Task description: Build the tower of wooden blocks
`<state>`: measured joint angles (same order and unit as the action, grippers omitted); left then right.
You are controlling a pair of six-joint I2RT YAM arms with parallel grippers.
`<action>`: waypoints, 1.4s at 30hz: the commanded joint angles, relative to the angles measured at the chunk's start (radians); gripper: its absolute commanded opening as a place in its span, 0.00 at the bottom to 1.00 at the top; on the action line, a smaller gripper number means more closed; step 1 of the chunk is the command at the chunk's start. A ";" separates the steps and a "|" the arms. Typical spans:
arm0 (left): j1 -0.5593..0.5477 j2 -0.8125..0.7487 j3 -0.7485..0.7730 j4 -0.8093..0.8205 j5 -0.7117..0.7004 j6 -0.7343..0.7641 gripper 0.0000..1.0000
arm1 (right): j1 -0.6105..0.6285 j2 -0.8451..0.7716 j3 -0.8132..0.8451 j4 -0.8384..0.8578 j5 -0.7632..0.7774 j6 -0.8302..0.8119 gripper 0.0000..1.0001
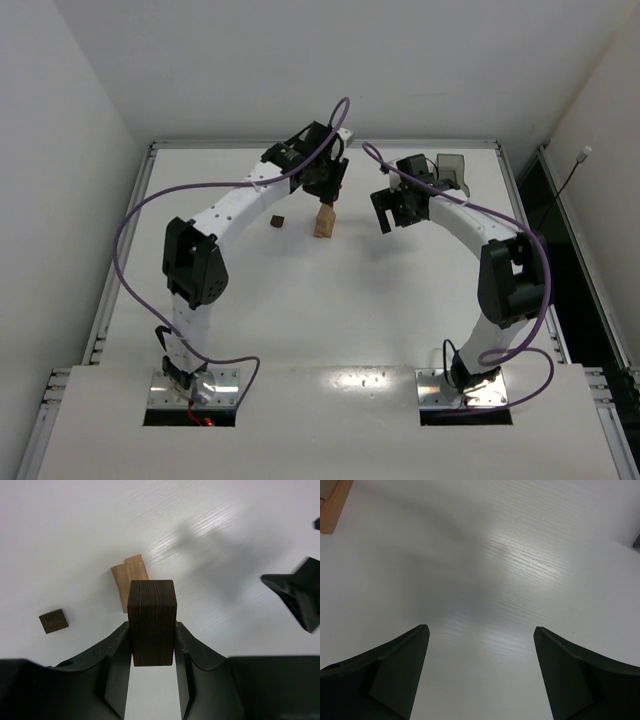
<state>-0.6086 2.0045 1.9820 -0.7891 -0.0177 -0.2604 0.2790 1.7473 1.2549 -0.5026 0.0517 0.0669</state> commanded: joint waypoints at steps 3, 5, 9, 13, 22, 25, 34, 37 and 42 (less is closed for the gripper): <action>0.053 0.097 0.078 -0.056 0.019 0.027 0.00 | 0.006 -0.032 0.009 0.021 -0.001 -0.007 0.83; 0.062 0.097 0.100 -0.056 -0.004 0.027 0.00 | 0.006 -0.023 0.009 0.021 -0.001 -0.007 0.83; 0.102 0.059 0.043 -0.044 -0.040 0.009 0.00 | 0.006 -0.023 0.009 0.021 -0.010 -0.007 0.83; 0.151 -0.050 -0.086 -0.013 -0.071 -0.034 0.00 | 0.006 -0.014 0.009 0.021 -0.010 -0.007 0.83; 0.248 -0.021 -0.272 -0.018 0.042 0.009 0.00 | 0.006 -0.005 0.037 0.012 -0.019 -0.007 0.83; 0.248 0.005 -0.301 -0.018 0.077 0.020 0.00 | 0.006 -0.005 0.026 0.012 -0.019 -0.007 0.83; 0.248 0.137 -0.169 -0.029 0.098 0.047 0.00 | 0.006 -0.005 0.017 0.021 -0.019 -0.007 0.83; 0.248 0.174 -0.134 -0.038 0.107 0.056 0.00 | 0.006 0.004 0.028 0.021 -0.019 -0.007 0.83; 0.239 0.220 -0.109 -0.038 0.128 0.056 0.00 | 0.006 0.014 0.028 0.012 -0.019 -0.007 0.83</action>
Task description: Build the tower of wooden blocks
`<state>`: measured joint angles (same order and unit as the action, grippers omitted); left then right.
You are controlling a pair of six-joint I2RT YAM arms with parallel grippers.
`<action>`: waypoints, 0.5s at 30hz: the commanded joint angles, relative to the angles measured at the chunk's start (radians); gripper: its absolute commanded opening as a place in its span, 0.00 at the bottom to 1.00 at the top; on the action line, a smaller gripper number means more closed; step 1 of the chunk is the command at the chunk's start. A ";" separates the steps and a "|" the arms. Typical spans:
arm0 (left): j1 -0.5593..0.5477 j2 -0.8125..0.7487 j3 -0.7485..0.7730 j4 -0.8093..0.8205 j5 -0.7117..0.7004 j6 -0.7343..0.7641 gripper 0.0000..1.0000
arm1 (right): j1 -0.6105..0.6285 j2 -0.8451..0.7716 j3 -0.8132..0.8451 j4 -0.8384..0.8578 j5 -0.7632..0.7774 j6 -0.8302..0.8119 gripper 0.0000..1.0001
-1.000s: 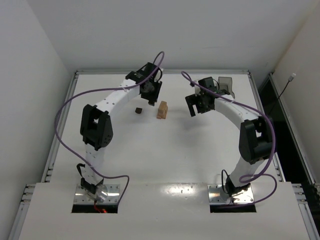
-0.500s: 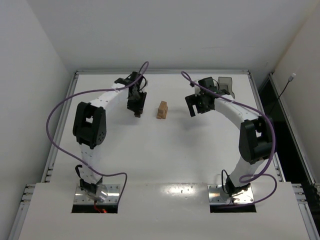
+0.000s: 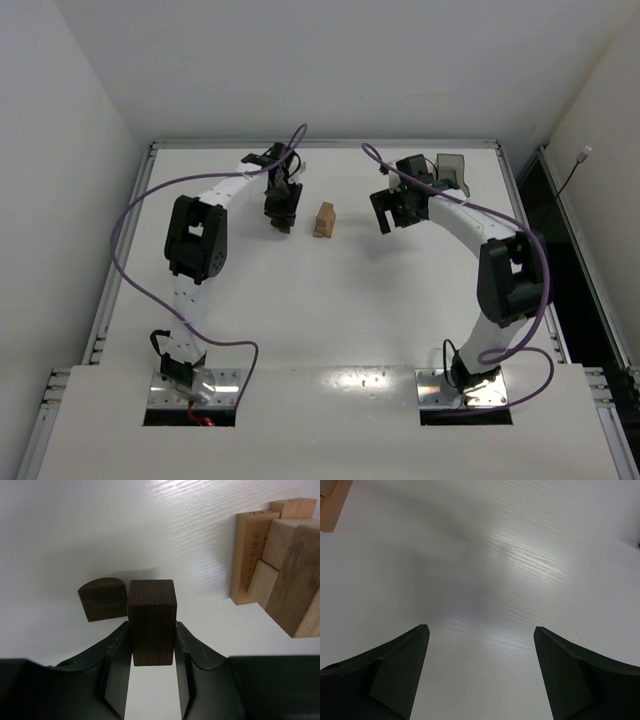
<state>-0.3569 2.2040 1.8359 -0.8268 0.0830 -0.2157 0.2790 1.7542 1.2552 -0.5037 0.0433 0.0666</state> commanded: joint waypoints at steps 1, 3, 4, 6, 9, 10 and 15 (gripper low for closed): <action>-0.013 0.031 0.037 0.000 0.027 0.012 0.00 | 0.006 0.007 0.027 0.013 -0.011 -0.007 0.83; -0.013 0.045 0.046 0.000 0.027 0.012 0.00 | 0.006 0.007 0.027 0.013 -0.011 -0.007 0.83; -0.013 0.054 0.046 0.000 0.027 0.012 0.01 | 0.006 0.007 0.027 0.013 -0.011 -0.007 0.83; -0.013 0.065 0.056 0.000 0.027 0.012 0.07 | 0.006 0.007 0.027 0.013 -0.011 -0.007 0.83; -0.013 0.074 0.065 0.000 0.014 0.012 0.12 | 0.006 0.007 0.027 0.013 -0.011 -0.007 0.83; -0.013 0.083 0.065 0.000 0.014 0.012 0.16 | 0.006 0.007 0.027 0.013 -0.011 -0.007 0.83; -0.013 0.045 0.039 0.021 0.004 0.012 0.37 | 0.006 0.007 0.027 0.013 -0.011 -0.007 0.83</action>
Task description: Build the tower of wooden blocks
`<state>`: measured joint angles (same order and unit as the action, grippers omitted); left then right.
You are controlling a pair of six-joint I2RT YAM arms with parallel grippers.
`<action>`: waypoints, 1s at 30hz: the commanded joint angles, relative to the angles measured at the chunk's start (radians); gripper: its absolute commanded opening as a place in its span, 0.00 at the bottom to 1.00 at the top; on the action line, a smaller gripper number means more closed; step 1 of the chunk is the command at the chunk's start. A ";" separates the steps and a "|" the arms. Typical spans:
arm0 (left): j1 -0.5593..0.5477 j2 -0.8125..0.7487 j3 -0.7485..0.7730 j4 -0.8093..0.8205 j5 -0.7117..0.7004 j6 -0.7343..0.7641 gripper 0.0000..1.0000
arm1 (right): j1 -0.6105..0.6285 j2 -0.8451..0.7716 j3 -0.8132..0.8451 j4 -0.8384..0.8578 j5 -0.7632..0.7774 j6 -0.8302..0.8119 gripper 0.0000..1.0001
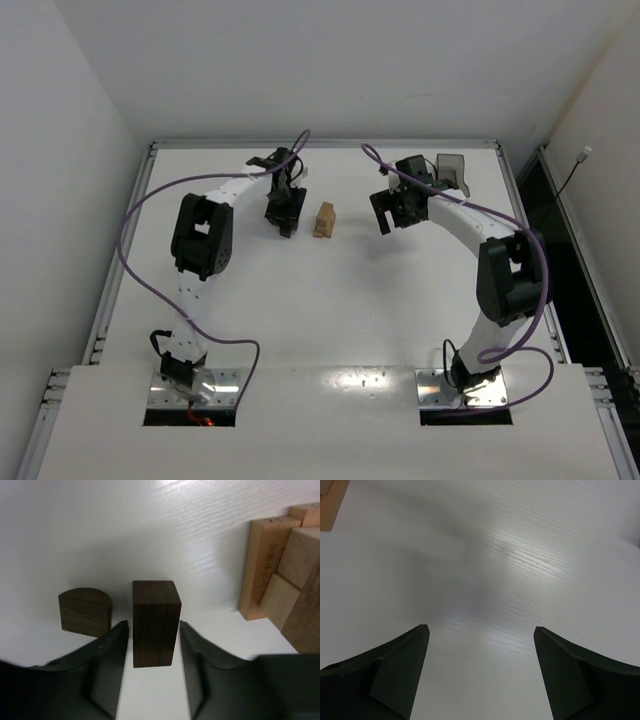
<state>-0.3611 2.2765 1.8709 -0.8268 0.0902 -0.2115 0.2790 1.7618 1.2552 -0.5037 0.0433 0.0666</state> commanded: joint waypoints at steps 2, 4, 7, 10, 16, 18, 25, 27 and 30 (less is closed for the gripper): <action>-0.009 -0.063 -0.057 0.066 -0.013 0.008 0.47 | 0.006 -0.001 0.027 0.013 -0.011 -0.007 0.83; -0.009 -0.118 -0.104 0.116 -0.023 0.008 0.53 | 0.006 -0.001 0.027 0.013 -0.011 -0.007 0.83; -0.018 -0.199 -0.202 0.196 -0.084 -0.015 0.54 | 0.006 -0.001 0.027 0.013 -0.002 -0.007 0.83; -0.039 -0.294 -0.356 0.297 -0.112 -0.045 0.54 | 0.006 -0.001 0.027 0.013 -0.002 -0.007 0.83; -0.073 -0.419 -0.528 0.423 -0.147 -0.092 0.53 | 0.006 -0.001 0.027 0.013 -0.002 -0.007 0.83; -0.073 -0.452 -0.588 0.475 -0.159 -0.092 0.52 | 0.006 -0.010 0.027 0.013 -0.002 -0.007 0.83; -0.073 -0.468 -0.650 0.561 -0.225 -0.104 0.48 | 0.006 -0.010 0.027 0.013 -0.002 -0.007 0.83; -0.073 -0.468 -0.650 0.584 -0.242 -0.104 0.47 | 0.006 -0.010 0.027 0.013 -0.002 -0.007 0.83; -0.073 -0.448 -0.650 0.595 -0.242 -0.104 0.46 | 0.006 -0.010 0.027 0.013 -0.002 -0.007 0.83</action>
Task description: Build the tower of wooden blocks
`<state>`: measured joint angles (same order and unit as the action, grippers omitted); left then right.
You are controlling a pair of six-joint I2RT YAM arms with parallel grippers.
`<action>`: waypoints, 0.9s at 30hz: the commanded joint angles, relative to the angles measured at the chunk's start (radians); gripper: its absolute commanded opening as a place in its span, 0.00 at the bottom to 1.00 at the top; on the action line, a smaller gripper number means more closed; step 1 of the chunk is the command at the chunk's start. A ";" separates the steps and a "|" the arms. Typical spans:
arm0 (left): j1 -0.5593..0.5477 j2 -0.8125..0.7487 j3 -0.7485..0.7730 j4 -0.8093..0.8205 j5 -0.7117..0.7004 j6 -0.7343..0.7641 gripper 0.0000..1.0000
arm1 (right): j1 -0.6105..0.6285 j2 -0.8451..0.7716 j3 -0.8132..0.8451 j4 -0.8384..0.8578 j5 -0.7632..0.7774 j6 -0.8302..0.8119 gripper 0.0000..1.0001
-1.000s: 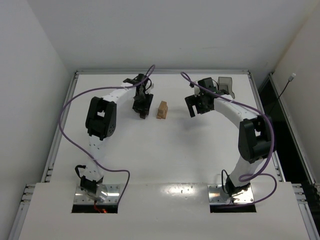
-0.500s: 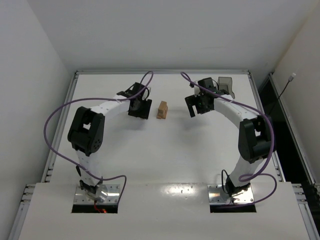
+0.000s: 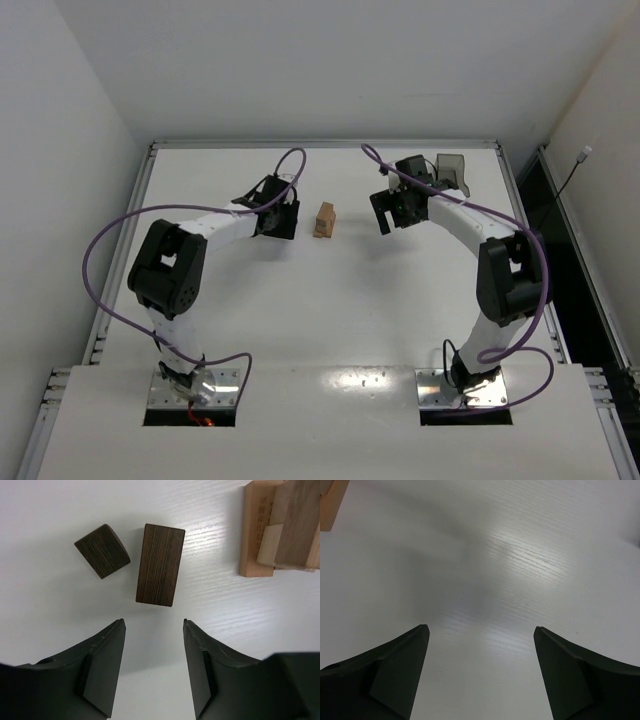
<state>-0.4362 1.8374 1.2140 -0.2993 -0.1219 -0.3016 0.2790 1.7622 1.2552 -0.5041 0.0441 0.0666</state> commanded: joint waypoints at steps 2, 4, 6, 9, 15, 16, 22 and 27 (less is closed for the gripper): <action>0.002 0.005 0.007 0.078 -0.021 -0.014 0.46 | 0.006 -0.010 0.027 0.013 -0.003 -0.007 0.83; 0.002 0.020 0.033 0.078 -0.012 -0.004 0.46 | 0.006 -0.010 0.027 0.013 -0.003 -0.007 0.83; 0.002 0.042 0.044 0.078 -0.012 -0.004 0.46 | 0.006 -0.010 0.027 0.013 -0.003 -0.007 0.83; 0.002 0.051 0.054 0.078 -0.012 0.005 0.46 | 0.006 -0.010 0.027 0.013 -0.003 -0.007 0.83; 0.002 0.100 0.087 0.078 -0.010 0.038 0.46 | 0.006 -0.010 0.027 0.013 -0.003 -0.007 0.83; 0.002 0.109 0.097 0.078 -0.010 0.038 0.46 | 0.006 -0.010 0.027 0.013 -0.003 -0.007 0.83; 0.002 0.141 0.139 0.069 -0.010 0.048 0.46 | 0.006 -0.001 0.027 0.013 -0.012 -0.007 0.83; 0.002 0.160 0.159 0.069 -0.010 0.058 0.45 | 0.006 -0.001 0.027 0.013 -0.012 -0.007 0.83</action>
<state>-0.4362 1.9831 1.3365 -0.2527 -0.1280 -0.2592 0.2790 1.7622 1.2552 -0.5041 0.0437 0.0666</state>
